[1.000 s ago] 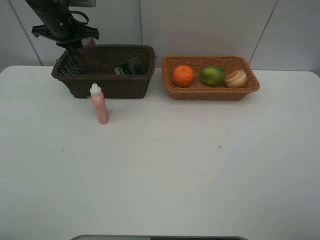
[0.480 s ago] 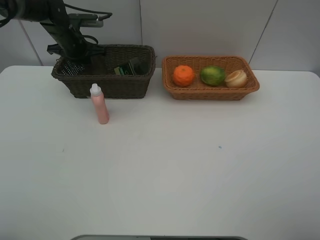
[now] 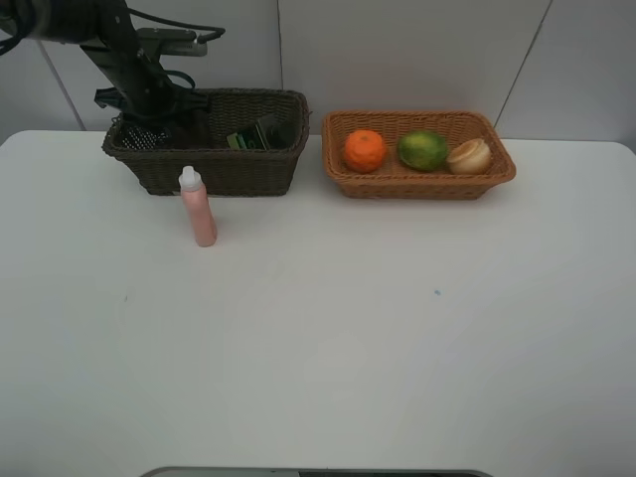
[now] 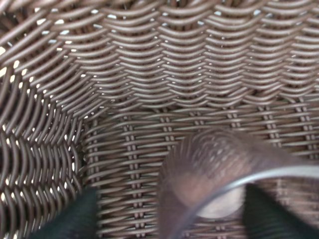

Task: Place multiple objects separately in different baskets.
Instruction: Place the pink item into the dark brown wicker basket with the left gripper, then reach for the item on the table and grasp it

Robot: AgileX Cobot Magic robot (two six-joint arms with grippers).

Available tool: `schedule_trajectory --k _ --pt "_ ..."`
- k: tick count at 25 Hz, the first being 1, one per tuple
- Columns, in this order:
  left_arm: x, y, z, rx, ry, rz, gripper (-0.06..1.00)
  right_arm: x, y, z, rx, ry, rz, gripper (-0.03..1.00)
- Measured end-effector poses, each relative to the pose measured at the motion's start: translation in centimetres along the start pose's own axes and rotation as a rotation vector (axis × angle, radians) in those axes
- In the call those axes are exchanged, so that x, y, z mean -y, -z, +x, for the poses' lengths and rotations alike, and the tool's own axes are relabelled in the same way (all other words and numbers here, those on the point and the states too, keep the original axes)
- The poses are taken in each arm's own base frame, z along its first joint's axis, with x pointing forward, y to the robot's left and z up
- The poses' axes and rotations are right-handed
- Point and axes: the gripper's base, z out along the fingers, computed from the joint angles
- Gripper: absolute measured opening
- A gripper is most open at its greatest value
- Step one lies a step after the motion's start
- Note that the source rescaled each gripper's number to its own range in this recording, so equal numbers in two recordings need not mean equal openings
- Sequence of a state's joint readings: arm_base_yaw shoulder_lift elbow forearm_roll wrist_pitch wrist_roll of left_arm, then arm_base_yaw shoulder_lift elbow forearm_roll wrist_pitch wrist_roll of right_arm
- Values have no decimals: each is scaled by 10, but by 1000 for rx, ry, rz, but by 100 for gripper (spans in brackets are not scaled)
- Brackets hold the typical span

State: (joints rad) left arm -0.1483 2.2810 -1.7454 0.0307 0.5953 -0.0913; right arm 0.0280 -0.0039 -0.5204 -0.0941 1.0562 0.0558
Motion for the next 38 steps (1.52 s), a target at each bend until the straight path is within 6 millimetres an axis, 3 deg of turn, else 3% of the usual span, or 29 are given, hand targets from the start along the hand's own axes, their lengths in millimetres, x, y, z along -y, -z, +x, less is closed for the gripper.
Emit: schedule_trajectory --k 1,3,9,17,19,20,24,31,38 --pt "2 0 0 -2 -3 2 91 0 0 0 0 0 0 87" --pt "4 0 1 -5 -7 4 97 0 0 0 0 0 0 87" --pt "9 18 -5 0 -14 9 100 0 0 0 0 0 0 87" --pt "13 79 -22 55 -15 16 100 0 0 0 0 0 0 87" --pt "14 86 -22 53 -18 17 100 0 0 0 0 0 0 87" --pt "19 103 -24 52 -14 23 100 0 0 0 0 0 0 87" --pt "33 132 -22 41 119 28 100 0 0 0 0 0 0 87" --pt "55 159 5 19 129 -17 100 0 0 0 0 0 0 87" --pt "66 143 49 -96 97 -22 100 0 0 0 0 0 0 87"
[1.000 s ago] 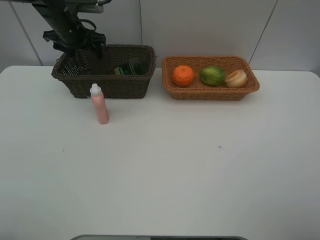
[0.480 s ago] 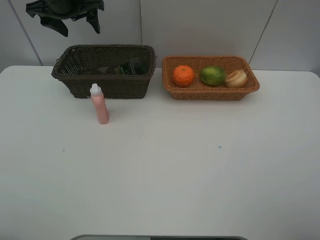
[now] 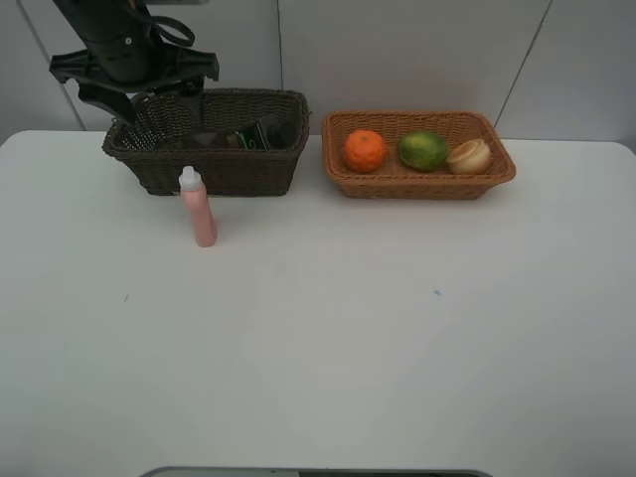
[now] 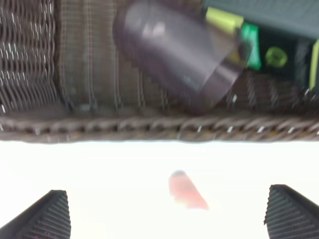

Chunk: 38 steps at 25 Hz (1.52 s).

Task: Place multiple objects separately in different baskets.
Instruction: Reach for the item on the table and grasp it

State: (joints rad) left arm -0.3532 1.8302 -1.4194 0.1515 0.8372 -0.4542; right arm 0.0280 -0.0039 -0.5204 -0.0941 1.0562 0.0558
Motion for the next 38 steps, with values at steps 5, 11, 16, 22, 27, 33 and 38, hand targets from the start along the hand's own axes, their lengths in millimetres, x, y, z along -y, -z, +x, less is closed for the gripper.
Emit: schedule_trajectory --k 5,11,16,22,27,33,38 --pt "2 -12 15 -30 32 -3 100 0 0 0 0 0 0 87" --pt "2 -28 33 -43 30 8 100 0 0 0 0 0 0 87" --pt "2 -38 43 -31 50 36 100 0 0 0 0 0 0 87" --pt "4 -57 48 -64 61 34 100 0 0 0 0 0 0 87" --pt "4 -75 54 -101 60 20 100 0 0 0 0 0 0 87" --pt "6 -86 54 -87 59 31 100 0 0 0 0 0 0 87" --pt "6 -97 57 -101 58 27 100 0 0 0 0 0 0 87"
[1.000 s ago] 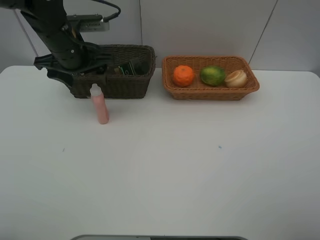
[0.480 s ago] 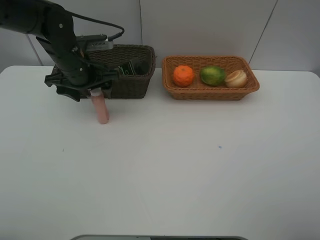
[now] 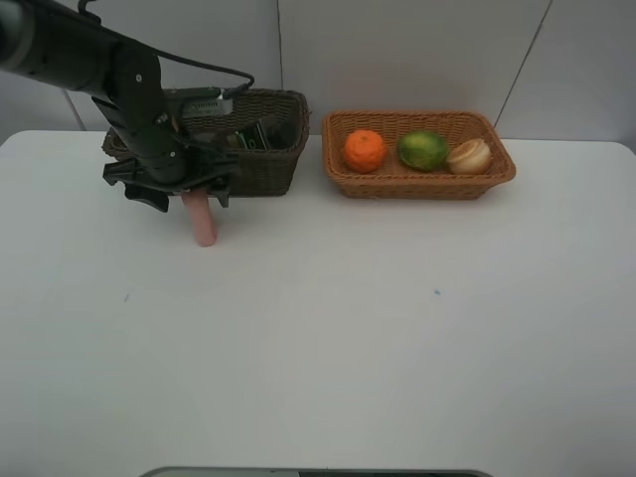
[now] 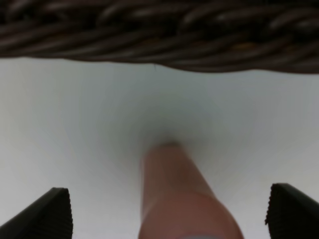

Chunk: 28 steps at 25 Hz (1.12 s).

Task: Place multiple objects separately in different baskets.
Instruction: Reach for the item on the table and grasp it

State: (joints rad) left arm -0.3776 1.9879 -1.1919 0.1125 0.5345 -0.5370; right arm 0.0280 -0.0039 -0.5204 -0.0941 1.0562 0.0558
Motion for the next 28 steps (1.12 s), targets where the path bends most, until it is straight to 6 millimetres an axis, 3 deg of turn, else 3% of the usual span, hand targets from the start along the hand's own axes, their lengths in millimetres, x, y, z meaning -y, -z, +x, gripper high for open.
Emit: schedule_trajectory --k 9,12,16,28 --pt "2 -4 -2 25 -1 16 95 0 0 0 0 0 0 87" --pt "2 -4 -3 33 -1 21 78 0 0 0 0 0 0 87" --pt "3 -4 -4 44 4 31 36 0 0 0 0 0 0 87" --pt "3 -4 -3 41 7 31 36 0 0 0 0 0 0 87"
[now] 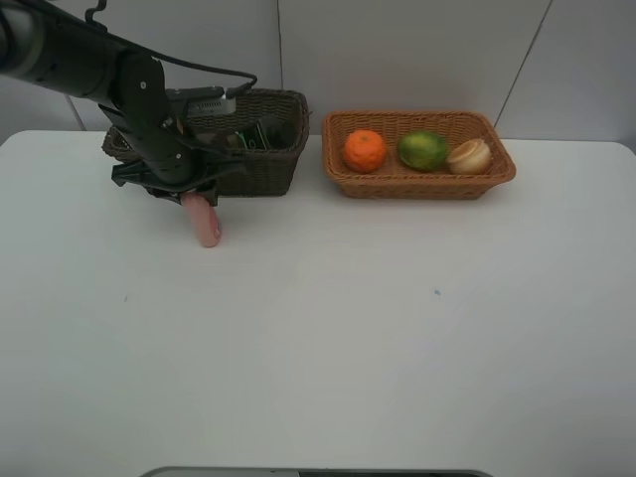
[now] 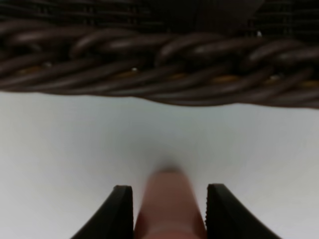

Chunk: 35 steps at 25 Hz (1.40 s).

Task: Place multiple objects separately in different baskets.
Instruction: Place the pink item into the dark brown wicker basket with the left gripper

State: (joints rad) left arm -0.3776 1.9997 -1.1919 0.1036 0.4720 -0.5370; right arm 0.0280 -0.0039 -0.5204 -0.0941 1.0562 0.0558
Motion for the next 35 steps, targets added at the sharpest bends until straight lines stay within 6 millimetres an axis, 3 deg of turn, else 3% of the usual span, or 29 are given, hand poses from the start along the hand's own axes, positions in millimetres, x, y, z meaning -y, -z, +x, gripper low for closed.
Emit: schedule_trajectory --k 28,31,35 --pt "0 0 1 -9 1 -5 36 0 0 0 0 0 0 87" --pt "-2 6 2 -28 0 -18 36 0 0 0 0 0 0 87" --pt "-2 28 -3 -2 -8 -18 36 0 0 0 0 0 0 87"
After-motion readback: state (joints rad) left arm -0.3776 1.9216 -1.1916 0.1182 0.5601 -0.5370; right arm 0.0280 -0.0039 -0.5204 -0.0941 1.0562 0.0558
